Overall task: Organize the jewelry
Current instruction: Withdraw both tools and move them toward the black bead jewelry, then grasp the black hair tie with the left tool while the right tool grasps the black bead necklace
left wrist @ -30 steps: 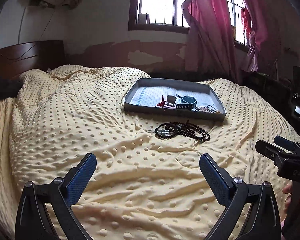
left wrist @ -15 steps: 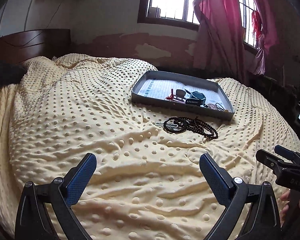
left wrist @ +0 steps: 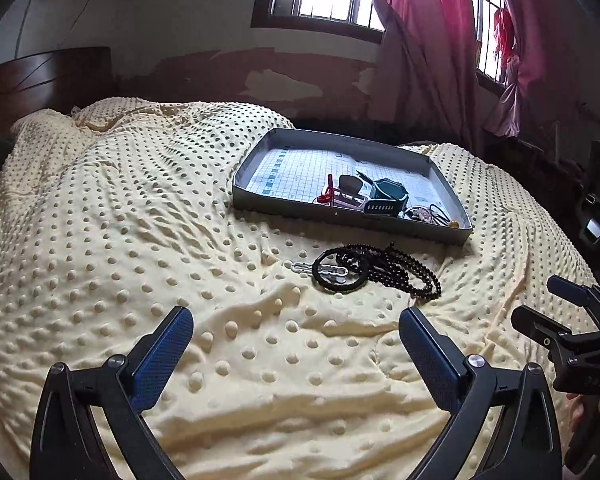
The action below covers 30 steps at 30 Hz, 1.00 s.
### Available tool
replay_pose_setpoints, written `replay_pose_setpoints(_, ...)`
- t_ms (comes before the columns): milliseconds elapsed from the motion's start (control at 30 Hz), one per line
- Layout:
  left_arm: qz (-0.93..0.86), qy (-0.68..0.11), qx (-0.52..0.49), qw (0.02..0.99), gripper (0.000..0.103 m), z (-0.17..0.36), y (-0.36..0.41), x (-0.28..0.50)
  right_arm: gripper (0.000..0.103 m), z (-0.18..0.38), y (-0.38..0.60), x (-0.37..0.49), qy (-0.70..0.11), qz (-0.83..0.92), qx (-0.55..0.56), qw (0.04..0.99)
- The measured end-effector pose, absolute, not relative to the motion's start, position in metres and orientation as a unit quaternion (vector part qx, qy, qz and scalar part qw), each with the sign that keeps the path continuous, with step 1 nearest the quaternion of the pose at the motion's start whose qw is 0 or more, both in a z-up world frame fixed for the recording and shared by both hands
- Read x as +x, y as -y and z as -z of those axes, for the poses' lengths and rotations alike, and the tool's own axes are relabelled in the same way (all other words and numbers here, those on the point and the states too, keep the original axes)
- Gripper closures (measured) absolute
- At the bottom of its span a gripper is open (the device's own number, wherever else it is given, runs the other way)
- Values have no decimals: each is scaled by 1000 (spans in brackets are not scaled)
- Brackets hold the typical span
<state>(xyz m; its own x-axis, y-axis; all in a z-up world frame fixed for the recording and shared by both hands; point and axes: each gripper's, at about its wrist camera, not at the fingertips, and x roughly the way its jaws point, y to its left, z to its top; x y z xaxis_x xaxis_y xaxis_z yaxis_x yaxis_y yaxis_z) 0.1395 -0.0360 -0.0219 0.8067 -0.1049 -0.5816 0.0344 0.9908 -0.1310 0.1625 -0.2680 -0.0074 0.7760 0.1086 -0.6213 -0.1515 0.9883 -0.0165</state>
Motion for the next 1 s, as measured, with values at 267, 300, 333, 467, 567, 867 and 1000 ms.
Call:
replay_pose_setpoints(267,62,-351,-102,929,20,40,31,203,2,12,278,220,-337,-82,-33,937)
replay_pose_setpoints(300,73,-360,-112,923,22,45,31,211,2,14,280,226,-340,-86,-23,936)
replay_pose_setpoints(333,80,-365,-118,920,29,48,30,216,7,18,281,232,-343,-90,-15,935)
replay_pose_setpoints(467,103,-385,-140,906,44,64,28,232,29,33,276,250,-362,-109,-17,926)
replay_pose_setpoints(567,116,-389,-162,899,49,72,25,238,34,44,265,261,-372,-117,-29,920)
replay_pose_setpoints(867,137,-421,-162,882,54,86,33,258,46,54,254,288,-385,-120,-31,915)
replay_pose_setpoints(1000,138,-423,-180,877,68,88,30,256,46,61,252,287,-392,-121,-34,911)
